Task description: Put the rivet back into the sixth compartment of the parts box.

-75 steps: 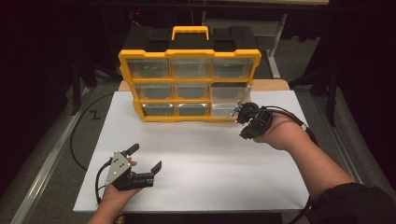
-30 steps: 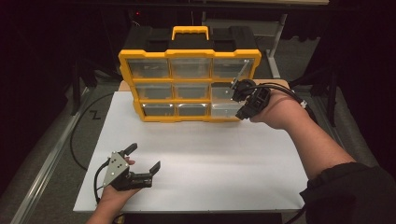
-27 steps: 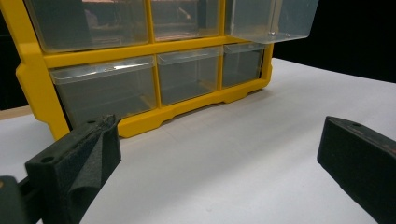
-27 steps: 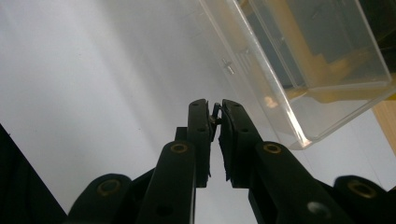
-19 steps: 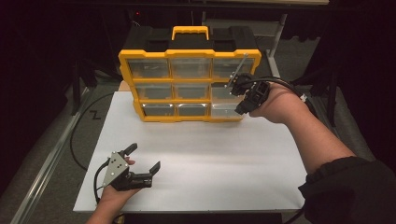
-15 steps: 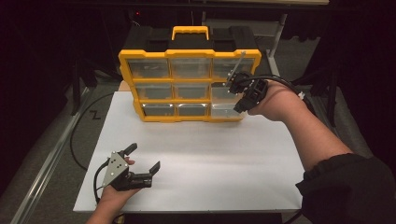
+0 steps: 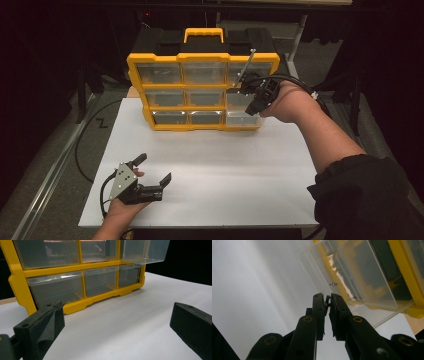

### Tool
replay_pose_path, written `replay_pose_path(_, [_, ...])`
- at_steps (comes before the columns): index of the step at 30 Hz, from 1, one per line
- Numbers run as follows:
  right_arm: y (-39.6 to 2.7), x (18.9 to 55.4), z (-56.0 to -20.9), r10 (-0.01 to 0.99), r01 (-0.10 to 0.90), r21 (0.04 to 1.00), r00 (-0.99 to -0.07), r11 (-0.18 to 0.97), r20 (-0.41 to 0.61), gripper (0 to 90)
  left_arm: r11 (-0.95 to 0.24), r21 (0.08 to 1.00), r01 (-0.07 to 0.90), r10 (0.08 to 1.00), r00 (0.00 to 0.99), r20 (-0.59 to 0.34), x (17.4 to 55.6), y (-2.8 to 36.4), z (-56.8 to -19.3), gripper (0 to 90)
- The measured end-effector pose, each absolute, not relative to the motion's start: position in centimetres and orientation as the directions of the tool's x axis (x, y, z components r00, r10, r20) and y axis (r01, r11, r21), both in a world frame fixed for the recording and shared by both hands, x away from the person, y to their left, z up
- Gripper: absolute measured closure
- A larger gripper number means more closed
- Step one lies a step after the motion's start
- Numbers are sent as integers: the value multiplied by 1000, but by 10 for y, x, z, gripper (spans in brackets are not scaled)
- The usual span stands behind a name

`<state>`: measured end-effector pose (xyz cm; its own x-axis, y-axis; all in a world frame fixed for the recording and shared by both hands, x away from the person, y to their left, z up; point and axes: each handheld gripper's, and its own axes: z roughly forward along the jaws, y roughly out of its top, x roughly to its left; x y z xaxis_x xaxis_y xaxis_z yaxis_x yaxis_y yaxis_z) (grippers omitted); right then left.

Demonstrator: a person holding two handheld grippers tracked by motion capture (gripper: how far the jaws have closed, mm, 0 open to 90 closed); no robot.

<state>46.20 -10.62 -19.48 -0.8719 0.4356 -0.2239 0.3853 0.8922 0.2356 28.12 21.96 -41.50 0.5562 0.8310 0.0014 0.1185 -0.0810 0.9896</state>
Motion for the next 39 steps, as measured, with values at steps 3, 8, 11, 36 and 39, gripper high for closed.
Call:
replay_pose_path(3, [-105, 464, -194, 437, 386, 237, -870, 892, -228, 848, -82, 989, 120, 831, 556, 1, 281, 220, -415, 3])
replay_pose_path(8, [-102, 469, -193, 436, 382, 244, -870, 891, -232, 848, -80, 990, 119, 831, 557, 0, 281, 219, -415, 3])
replay_pose_path(11, [-100, 472, -194, 439, 387, 237, -868, 891, -233, 848, -80, 990, 119, 830, 557, 0, 281, 220, -415, 3])
replay_pose_path(36, [-93, 489, -202, 448, 399, 225, -860, 889, -243, 847, -81, 990, 118, 829, 560, 1, 281, 220, -415, 3])
replay_pose_path(39, [-92, 491, -203, 447, 397, 229, -860, 889, -245, 846, -78, 990, 118, 829, 559, -1, 282, 220, -415, 3])
